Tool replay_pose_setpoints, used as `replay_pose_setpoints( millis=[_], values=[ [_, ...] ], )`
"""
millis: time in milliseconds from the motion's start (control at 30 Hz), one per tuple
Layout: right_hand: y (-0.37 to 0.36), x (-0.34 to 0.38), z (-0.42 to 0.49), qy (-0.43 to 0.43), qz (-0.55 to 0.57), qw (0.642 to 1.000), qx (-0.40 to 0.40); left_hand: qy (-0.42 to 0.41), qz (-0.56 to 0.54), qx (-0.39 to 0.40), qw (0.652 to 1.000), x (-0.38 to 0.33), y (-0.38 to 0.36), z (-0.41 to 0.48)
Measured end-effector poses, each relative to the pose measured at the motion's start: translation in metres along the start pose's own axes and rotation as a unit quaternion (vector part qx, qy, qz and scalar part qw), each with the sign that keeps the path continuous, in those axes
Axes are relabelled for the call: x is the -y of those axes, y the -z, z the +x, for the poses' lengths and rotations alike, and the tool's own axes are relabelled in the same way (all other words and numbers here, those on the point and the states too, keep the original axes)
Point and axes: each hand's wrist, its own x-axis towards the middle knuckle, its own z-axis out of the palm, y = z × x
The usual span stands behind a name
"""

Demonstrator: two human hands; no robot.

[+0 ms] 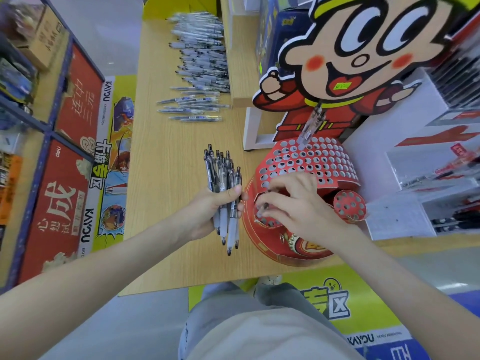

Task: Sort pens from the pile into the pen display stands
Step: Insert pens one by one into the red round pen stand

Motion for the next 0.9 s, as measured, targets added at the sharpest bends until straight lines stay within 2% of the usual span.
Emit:
replay_pose_setpoints(
  millis=[133,400,467,567,667,800,900],
  values=[
    [-0.007,-0.009,0.005,0.047,-0.017,0.998,0.040,-0.019,0.020,-0.003,1.000,-0.001,-0.007,-0.005],
    [-0.001,-0.021,0.014,0.086,0.061,0.988,0.111,-0.032,0.061,0.002,0.998,0.001,-0.019,-0.021],
    [0.007,-0.017,0.015,0.048,0.120,0.986,0.108,-0.049,0.063,0.015,0.997,0.004,-0.021,-0.025],
    [0.021,-0.001,0.022,-0.070,0.230,0.969,0.061,-0.073,0.065,0.051,0.994,0.007,-0.025,-0.030],
    [0.030,0.013,0.034,-0.125,0.248,0.959,0.057,-0.086,0.083,0.069,0.990,0.008,-0.030,-0.032],
    [0.038,0.018,0.042,-0.201,0.345,0.912,0.088,-0.096,0.096,0.064,0.989,0.003,-0.032,-0.038],
    [0.042,0.020,0.042,-0.234,0.392,0.886,0.084,-0.105,0.103,0.061,0.987,-0.004,-0.032,-0.045]
  ],
)
